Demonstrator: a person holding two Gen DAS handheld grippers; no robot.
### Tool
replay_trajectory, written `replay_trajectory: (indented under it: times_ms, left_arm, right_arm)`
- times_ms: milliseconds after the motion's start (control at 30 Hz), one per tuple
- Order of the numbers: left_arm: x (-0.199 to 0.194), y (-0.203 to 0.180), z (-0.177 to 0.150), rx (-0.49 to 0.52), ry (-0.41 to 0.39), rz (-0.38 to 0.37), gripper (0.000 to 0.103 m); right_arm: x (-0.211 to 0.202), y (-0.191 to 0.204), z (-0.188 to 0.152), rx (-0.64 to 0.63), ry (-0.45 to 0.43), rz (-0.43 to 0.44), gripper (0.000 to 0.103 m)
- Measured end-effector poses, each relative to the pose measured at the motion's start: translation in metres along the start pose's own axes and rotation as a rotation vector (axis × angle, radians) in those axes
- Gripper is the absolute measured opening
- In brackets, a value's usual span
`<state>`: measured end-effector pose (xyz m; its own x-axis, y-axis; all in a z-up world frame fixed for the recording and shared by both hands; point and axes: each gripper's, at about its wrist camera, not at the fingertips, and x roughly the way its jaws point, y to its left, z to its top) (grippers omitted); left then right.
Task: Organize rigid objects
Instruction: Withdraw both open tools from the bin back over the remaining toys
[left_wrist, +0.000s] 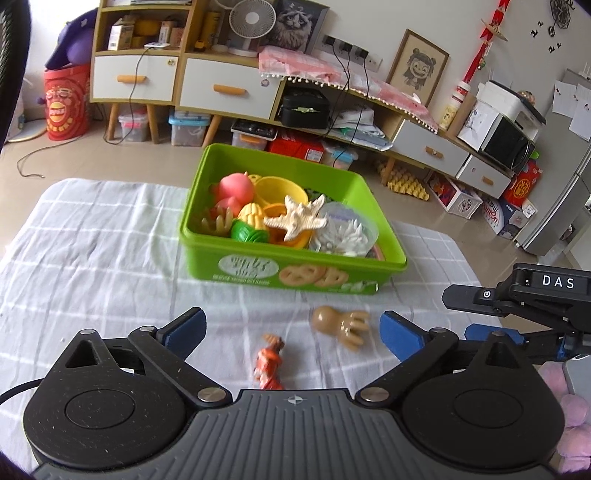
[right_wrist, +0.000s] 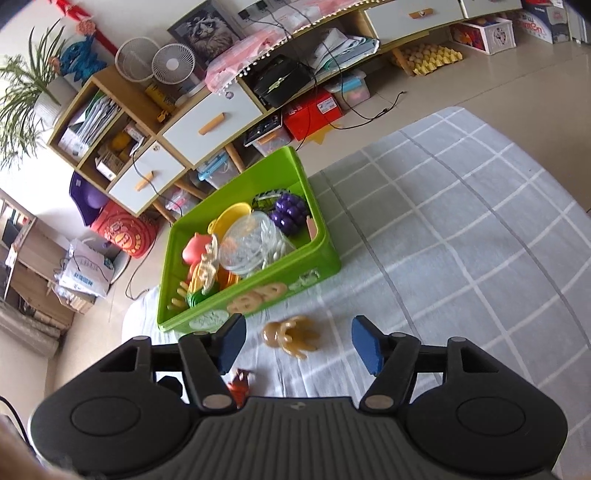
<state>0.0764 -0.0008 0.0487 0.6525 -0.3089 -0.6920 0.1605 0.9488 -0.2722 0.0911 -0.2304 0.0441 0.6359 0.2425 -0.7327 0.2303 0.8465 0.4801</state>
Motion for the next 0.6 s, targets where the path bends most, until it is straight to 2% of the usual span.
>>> replay_trajectory:
  times_ms: [200, 600]
  left_arm:
    - [-0.006, 0.002, -0.013, 0.029, 0.003, 0.017, 0.1]
    - [-0.011, 0.006, -0.033, 0.159, 0.028, 0.093, 0.101]
  right_arm:
    - [0.002, 0.003, -0.016, -0.061, 0.016, -0.009, 0.042]
    - [0.005, 0.013, -0.038, -0.183, 0.043, -0.026, 0.044]
